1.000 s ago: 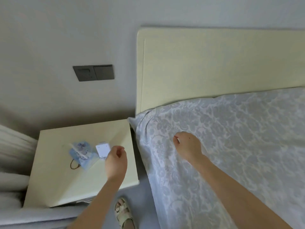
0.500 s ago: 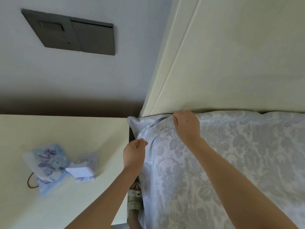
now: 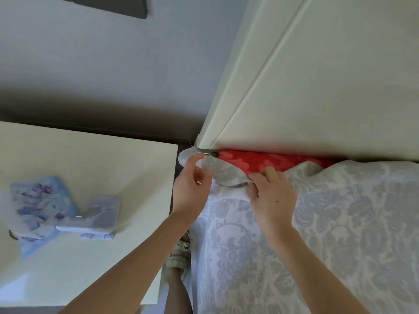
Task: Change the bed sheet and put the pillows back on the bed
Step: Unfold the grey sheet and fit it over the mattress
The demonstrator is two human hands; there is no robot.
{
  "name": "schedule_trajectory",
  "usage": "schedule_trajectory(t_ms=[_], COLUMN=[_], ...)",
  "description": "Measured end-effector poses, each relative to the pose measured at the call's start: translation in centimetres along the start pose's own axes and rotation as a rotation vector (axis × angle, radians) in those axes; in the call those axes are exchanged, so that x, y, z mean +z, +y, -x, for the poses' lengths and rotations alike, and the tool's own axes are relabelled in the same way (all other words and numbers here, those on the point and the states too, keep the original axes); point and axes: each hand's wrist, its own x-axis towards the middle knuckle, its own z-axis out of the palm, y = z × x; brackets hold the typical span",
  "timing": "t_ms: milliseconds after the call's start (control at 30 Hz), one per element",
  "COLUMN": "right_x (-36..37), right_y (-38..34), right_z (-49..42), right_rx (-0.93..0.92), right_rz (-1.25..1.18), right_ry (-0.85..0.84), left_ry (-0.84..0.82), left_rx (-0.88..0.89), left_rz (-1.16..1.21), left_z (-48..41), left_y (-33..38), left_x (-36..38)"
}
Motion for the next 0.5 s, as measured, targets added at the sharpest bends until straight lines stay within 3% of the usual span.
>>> schedule_trajectory(t_ms=[100, 167, 233, 300, 433, 500], right_x=[-2.0, -2.5, -2.4, -2.4, -3.5, -4.7], right_y=[-0.5, -0.4, 0.2, 1.0, 2.3, 2.6], right_z=[2.4, 3.5, 3.9, 3.9, 3.4, 3.3], right_rx=[-0.108, -0.157, -0.195, -0.235, -0.267, -0.272], right_rz=[0.002, 0.030, 0.031, -0.007, -0.078, -0.072], right_ry=[0.071, 0.029, -0.058, -0.182, -0.468, -0.532], left_ry=[-0.068, -0.219, -0.418, -0.508, -0.418, -0.385], left_rx=[0.399, 0.605, 0.694, 0.761, 0.876, 0.953], left_rz=[-0.536, -0.733, -0.804, -0.837, -0.815, -0.834], left_z=[0.0, 0.0, -0.1, -0.2, 0.1, 0.7], left_y=[0.1, -0.1, -0.3, -0.6, 0.5, 1.0], left_x=[-0.2, -0.2, -0.5, -0.9, -2.8, -3.9])
